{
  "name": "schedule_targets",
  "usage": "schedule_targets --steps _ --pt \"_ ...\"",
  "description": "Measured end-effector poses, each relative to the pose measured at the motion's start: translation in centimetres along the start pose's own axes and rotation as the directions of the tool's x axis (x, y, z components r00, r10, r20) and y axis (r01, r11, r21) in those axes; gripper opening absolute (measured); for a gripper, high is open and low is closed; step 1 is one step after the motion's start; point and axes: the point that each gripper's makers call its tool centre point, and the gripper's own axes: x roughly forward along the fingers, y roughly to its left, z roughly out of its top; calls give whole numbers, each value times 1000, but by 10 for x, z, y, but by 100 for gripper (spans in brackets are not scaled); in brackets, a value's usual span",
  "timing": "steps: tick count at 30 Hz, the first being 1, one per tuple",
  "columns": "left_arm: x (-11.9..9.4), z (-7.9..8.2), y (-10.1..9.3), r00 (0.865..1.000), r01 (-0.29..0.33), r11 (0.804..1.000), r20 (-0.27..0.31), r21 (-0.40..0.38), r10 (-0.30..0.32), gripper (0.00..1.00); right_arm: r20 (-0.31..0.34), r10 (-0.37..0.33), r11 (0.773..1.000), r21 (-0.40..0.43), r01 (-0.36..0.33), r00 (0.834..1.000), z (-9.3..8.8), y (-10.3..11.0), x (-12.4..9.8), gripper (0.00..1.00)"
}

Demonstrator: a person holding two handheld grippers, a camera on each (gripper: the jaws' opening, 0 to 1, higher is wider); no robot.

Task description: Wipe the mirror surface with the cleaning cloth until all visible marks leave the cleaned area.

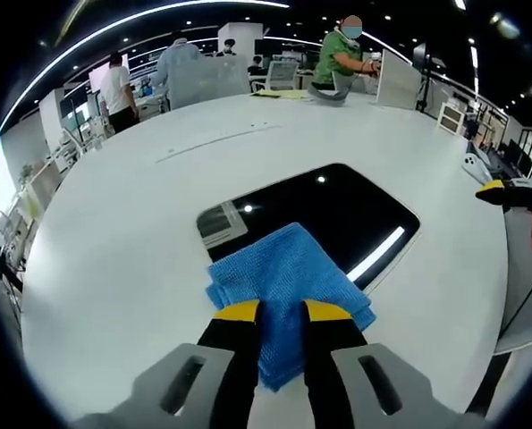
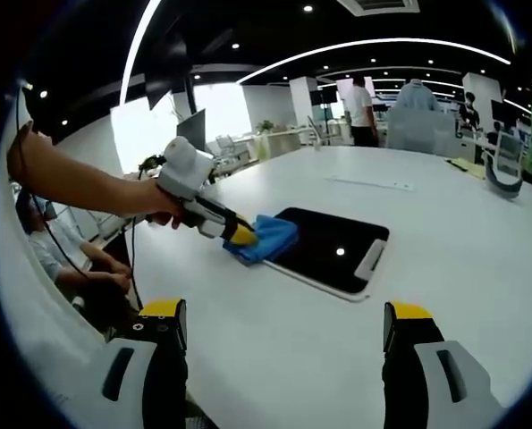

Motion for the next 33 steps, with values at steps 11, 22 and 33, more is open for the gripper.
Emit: schedule_targets --steps 11,22,33 --pt "-1 0 6 1000 9 1000 -2 18 -9 6 -2 2 1000 -15 -2 1000 3 0 -1 90" --pt "-13 3 12 1000 -5 998 11 59 4 5 0 8 1000 -18 -8 1000 4 1 0 90" --pt "-42 -4 33 999 -38 998 38 46 36 5 -6 27 1000 -11 -27 1000 -2 9 6 90"
